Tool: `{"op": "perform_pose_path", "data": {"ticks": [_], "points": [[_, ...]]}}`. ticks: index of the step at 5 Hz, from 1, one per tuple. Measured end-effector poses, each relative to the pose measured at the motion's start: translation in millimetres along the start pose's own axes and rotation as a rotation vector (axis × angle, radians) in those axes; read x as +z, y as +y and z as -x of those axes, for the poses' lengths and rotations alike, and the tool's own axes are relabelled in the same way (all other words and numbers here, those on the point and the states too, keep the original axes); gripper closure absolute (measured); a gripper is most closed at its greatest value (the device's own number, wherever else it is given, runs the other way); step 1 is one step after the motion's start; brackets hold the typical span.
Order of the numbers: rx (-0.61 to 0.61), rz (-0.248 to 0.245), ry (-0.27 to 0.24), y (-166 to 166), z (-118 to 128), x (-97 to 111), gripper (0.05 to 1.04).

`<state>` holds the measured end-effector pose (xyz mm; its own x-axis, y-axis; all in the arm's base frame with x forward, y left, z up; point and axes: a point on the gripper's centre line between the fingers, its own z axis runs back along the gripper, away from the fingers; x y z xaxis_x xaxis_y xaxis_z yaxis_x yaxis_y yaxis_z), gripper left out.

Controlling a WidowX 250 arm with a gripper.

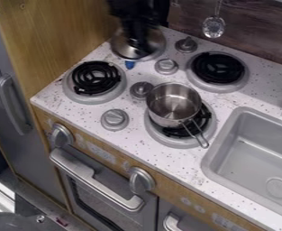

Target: Put the lid on the silver pot

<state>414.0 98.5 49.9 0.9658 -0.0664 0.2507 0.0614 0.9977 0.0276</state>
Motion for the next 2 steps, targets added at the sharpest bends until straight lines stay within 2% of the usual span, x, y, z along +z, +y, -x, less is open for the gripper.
{"op": "perform_pose_path", "data": {"ticks": [2], "points": [[-0.093, 0.016, 0.109, -61, 42, -30, 0.814]]}}
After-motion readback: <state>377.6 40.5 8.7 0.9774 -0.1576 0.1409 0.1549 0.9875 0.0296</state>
